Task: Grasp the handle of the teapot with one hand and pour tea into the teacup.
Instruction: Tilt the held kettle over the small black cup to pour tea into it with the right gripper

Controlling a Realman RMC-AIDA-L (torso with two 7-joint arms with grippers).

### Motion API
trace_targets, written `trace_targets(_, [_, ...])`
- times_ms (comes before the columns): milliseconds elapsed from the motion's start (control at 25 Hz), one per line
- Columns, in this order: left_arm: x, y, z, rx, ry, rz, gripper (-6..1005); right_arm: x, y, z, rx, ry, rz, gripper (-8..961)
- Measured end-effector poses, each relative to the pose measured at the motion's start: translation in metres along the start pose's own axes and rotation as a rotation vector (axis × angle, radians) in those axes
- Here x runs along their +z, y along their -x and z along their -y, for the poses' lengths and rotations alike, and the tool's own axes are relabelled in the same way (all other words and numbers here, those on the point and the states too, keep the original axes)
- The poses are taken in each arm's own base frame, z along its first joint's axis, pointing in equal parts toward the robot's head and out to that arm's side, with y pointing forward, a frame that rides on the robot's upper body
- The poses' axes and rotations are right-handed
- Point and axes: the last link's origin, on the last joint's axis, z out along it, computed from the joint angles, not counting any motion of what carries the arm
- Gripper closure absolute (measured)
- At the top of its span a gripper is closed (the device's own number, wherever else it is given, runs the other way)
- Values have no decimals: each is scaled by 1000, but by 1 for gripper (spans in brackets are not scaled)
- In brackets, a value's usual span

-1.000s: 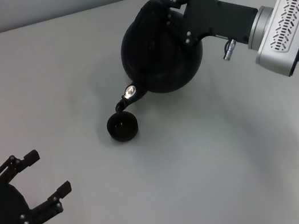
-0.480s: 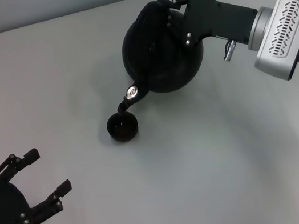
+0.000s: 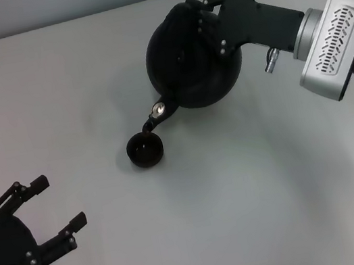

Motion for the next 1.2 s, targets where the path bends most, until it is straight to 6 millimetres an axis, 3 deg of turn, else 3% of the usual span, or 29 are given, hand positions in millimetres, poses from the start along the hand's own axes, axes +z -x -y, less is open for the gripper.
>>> trace_targets(1200, [0, 0, -1, -1, 0, -3, 138, 5, 5, -1, -34, 25, 24, 869])
